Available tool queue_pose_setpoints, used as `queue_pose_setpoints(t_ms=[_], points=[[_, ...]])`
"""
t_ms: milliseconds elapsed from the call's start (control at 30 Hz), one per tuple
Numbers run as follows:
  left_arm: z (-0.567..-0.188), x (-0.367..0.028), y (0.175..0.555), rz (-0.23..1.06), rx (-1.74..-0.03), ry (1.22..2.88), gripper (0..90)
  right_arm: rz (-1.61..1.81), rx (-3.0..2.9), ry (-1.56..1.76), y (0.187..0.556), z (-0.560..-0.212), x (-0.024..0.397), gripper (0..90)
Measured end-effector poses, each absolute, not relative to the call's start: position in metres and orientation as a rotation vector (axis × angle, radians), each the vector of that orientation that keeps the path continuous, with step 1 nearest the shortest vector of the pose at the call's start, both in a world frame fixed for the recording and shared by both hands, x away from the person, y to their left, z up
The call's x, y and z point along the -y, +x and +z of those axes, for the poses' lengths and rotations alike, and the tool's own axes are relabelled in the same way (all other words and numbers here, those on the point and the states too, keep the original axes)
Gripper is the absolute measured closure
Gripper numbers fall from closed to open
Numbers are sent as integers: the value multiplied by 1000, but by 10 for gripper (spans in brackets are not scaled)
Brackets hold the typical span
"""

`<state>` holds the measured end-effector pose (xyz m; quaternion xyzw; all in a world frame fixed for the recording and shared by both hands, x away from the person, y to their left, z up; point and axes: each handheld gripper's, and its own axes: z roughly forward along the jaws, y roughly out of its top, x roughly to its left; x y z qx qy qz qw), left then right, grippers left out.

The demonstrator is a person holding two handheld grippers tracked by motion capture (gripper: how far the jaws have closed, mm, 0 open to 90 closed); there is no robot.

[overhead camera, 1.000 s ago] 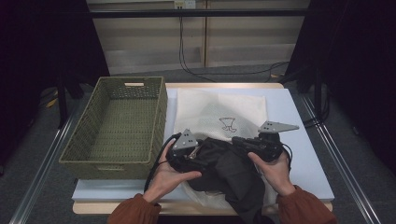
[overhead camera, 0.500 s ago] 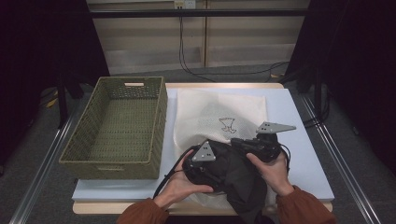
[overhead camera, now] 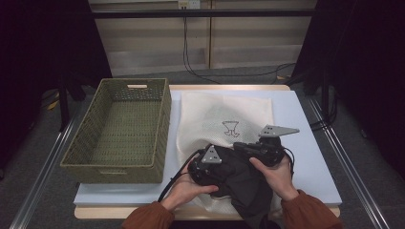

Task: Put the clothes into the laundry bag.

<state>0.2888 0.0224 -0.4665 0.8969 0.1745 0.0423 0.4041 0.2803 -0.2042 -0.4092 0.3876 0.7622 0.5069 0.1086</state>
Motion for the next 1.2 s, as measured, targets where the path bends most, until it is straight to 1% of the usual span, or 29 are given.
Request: queue_pose_setpoints(t_ms=[100,233,267,400,500,533,600,633,733,933,967,1200], points=[[-468,-20,288,122,-436,2259,478,1490,-2249,1134,280,-409,203,883],[-466,-19,289,101,-458,2258,570,1496,-2248,1131,280,-408,203,882],[-464,-20,289,101,-450,2286,595,1495,-2247,1130,280,-408,203,882],[-461,-16,288,120,-453,2284,649,1499,-2248,1128,280,-407,203,883],[-458,-16,289,124,-449,2302,668,1511,-2240,1126,279,-405,203,883],[-459,-16,290,108,-473,2267,670,1521,-2241,1124,279,-404,203,883],[-459,-17,291,107,-489,2253,673,1537,-2235,1125,278,-402,203,884],[-458,-17,290,132,-501,2240,674,1540,-2235,1121,278,-401,203,884],[-456,-17,292,125,-522,2221,676,1545,-2234,1115,277,-399,203,884],[-447,-19,294,144,-540,2203,684,1559,-2224,1105,276,-396,203,883],[-446,-19,294,147,-536,2177,685,1563,-2225,1103,276,-396,203,883],[-440,-17,300,136,-554,2154,691,1575,-2206,1127,276,-392,205,884]])
